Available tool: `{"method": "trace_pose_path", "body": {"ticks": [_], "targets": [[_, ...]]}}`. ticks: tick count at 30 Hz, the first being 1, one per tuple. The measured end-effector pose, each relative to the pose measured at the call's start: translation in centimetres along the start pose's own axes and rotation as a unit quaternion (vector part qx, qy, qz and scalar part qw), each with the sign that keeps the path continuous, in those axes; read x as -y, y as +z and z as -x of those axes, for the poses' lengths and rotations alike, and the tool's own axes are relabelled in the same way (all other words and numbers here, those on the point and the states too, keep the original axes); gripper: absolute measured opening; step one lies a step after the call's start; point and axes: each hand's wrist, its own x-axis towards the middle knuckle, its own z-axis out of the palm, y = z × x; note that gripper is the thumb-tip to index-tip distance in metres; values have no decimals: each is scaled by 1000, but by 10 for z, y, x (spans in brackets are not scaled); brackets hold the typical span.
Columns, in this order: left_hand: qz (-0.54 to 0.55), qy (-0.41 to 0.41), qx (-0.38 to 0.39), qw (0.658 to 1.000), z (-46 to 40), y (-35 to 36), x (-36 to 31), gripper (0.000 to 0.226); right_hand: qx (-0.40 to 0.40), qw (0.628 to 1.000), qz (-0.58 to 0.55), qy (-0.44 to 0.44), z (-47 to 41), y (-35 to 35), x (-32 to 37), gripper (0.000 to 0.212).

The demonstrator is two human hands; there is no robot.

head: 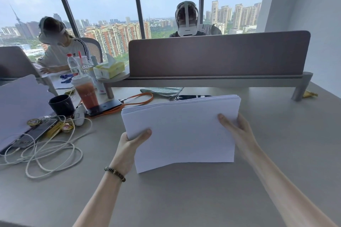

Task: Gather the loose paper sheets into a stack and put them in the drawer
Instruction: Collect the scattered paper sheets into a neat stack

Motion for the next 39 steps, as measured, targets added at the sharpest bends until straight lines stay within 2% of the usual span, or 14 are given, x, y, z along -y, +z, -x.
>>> {"method": "trace_pose_path", "body": {"ticks": [2, 5, 7, 9, 16, 21, 23, 28, 34, 37, 39], "targets": [[-1, -2, 5, 1000, 0, -2, 1, 46, 9, 1000, -12, 6, 1, -3, 0, 20], [-16, 7, 2, 1000, 3, 0, 4, 24, 11, 999, -18, 26, 3, -3, -5, 25], [-28, 24, -14, 999, 4, 3, 8, 22, -14, 999, -16, 37, 3, 0, -10, 28], [-36, 36, -27, 998, 4, 7, 8, 19, -39, 999, -14, 35, 2, 4, -11, 20], [-29, 73, -45, 996, -7, 5, -9, 25, -48, 997, 28, -59, -3, 9, 8, 6], [-31, 39, -60, 997, 0, 5, 13, 24, -45, 998, 37, -13, 7, 8, -17, 10], [-33, 52, -52, 997, -2, 5, 7, 10, -49, 998, 32, -16, 6, 7, -14, 9], [-37, 32, -40, 998, -5, 4, 15, 11, -36, 998, 44, 6, 6, 3, -22, 12], [-72, -22, -39, 996, -20, 3, 1, 32, -47, 998, 42, 24, -2, 5, -15, 8], [-75, -78, 22, 994, -25, -3, -6, 63, -80, 995, 39, 40, -6, 4, -15, 9], [-83, -114, 58, 988, -26, -7, -9, 67, -92, 994, 24, 48, -6, 3, -15, 11]]}}
